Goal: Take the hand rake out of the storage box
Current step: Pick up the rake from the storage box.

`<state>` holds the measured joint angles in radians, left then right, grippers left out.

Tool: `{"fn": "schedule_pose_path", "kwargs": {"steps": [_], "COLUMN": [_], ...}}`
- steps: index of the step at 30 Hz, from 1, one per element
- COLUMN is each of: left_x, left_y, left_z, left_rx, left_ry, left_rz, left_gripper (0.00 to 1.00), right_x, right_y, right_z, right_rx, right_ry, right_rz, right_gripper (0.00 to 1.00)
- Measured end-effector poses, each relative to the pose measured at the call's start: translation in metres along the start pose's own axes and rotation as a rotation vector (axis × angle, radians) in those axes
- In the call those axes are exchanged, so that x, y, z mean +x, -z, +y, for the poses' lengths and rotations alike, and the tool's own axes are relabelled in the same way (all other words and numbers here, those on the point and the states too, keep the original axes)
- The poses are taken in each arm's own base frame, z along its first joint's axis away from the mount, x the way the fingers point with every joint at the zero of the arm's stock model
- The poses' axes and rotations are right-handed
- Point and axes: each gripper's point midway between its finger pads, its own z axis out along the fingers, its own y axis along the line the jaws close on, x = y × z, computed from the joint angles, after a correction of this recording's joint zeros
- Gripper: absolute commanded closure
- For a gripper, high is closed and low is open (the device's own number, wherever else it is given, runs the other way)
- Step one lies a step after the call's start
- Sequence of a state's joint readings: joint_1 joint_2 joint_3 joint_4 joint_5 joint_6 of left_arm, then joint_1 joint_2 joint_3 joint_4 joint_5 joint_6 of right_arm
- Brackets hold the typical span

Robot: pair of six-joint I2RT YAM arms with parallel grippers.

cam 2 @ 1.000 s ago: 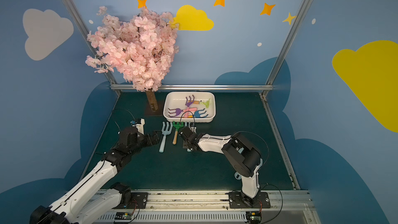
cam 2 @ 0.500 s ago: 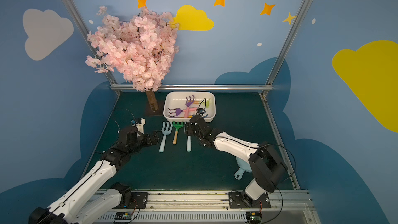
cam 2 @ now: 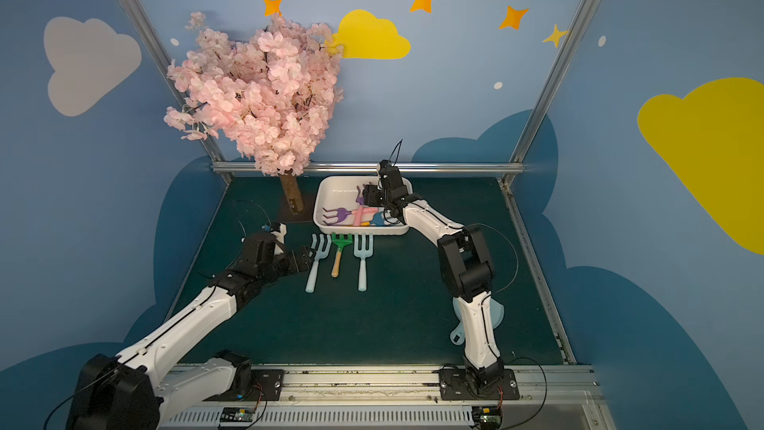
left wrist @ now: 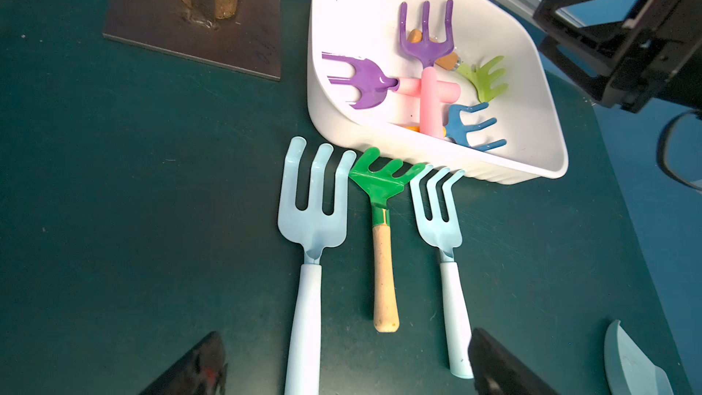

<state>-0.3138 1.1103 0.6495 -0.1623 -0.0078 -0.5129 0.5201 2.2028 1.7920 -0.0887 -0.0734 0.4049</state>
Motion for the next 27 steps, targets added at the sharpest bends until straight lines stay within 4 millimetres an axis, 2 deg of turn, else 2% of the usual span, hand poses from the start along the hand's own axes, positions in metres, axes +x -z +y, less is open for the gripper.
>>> {"fn": "schedule_pose_path", "kwargs": {"steps": [5,11,18,27], "left_x": [-0.005,-0.008,-0.021,-0.020], "left_y": [-0.007,-0.008,0.001,0.001], "left_z": [0.001,0.009,0.017,0.017], "left_rx": [-0.007,-0.037,-0.052,-0.046], "left_ry": [-0.003,-0.020,-0.011,-0.008], "left_rz": [0.001,0.002,-0.041,-0.038], "left_gripper": [0.00,0.00,0.00,0.00], "right_x": [0.007,0.016,0.022,0.031], "right_y": [-0.044,-0.070,-0.085,-0.091], "right_z": [-0.009,-0.018,-0.021,-0.023], "right_rx": [-0.058,-0.041,-0.035,-0.020], "right_ry": [-0.062,-0.113,-0.157,-0.206], "right_rz": [0.065,0.104,0.122,0.138], "right_gripper": [0.45,0.50,0.56,0.56]}}
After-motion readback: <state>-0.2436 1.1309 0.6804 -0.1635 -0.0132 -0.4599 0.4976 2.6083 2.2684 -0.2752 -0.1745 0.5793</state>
